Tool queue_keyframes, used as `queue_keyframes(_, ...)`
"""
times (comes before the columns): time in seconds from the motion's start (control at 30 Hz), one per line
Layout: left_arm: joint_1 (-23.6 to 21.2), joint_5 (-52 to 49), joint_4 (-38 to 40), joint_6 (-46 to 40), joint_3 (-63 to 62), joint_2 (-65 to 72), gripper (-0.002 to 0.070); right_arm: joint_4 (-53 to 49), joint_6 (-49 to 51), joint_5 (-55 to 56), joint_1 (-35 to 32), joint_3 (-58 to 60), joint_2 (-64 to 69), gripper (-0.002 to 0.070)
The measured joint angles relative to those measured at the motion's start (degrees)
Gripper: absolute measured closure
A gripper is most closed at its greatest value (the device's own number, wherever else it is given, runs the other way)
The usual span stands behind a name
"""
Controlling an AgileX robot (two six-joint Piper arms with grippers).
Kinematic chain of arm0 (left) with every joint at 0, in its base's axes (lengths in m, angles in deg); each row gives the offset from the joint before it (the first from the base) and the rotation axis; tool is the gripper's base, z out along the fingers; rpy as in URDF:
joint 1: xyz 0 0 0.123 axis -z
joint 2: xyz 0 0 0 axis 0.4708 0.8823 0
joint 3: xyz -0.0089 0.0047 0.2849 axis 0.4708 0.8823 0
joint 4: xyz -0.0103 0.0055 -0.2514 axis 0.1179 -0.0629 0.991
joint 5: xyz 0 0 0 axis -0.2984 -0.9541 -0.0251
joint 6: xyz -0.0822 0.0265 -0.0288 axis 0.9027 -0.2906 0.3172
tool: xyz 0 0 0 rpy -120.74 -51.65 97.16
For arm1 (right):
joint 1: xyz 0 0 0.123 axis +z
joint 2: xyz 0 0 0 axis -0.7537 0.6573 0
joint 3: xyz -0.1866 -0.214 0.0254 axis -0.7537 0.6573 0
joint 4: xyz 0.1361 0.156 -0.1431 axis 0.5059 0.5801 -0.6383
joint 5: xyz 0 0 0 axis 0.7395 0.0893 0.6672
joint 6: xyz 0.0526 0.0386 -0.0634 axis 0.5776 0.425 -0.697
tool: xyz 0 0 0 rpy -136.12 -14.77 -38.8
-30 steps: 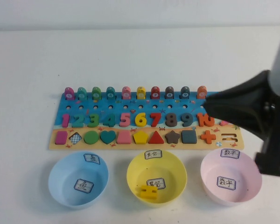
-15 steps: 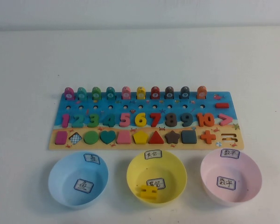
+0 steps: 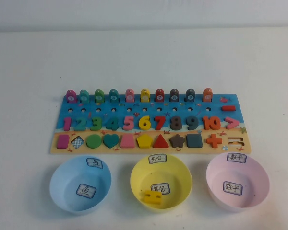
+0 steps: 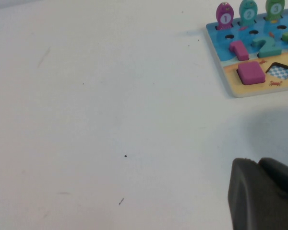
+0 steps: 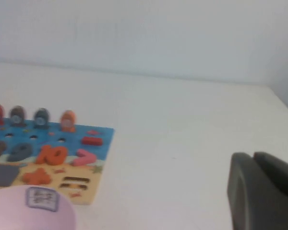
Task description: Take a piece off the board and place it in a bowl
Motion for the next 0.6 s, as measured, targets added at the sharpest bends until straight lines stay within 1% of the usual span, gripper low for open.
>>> queue_keyframes(0.1, 0.0, 0.0, 0.0, 0.0, 0.0, 0.0, 0.068, 1.33, 0.0, 4.11, -4.8, 4.53, 0.0, 0.0692)
queue_keyframes(0.23, 0.0, 0.0, 0.0, 0.0, 0.0, 0.0, 0.068, 1.84, 0.0, 0.31, -7.45, 5.19, 0.0, 0.0692)
queue_keyframes(0.47, 0.0, 0.0, 0.0, 0.0, 0.0, 0.0, 0.068, 1.84, 0.0, -6.35, -7.07, 5.19, -0.13, 0.0692)
queue_keyframes(0.6, 0.0, 0.0, 0.0, 0.0, 0.0, 0.0, 0.068, 1.84, 0.29, -6.56, -3.17, 5.19, -0.26, 0.0692)
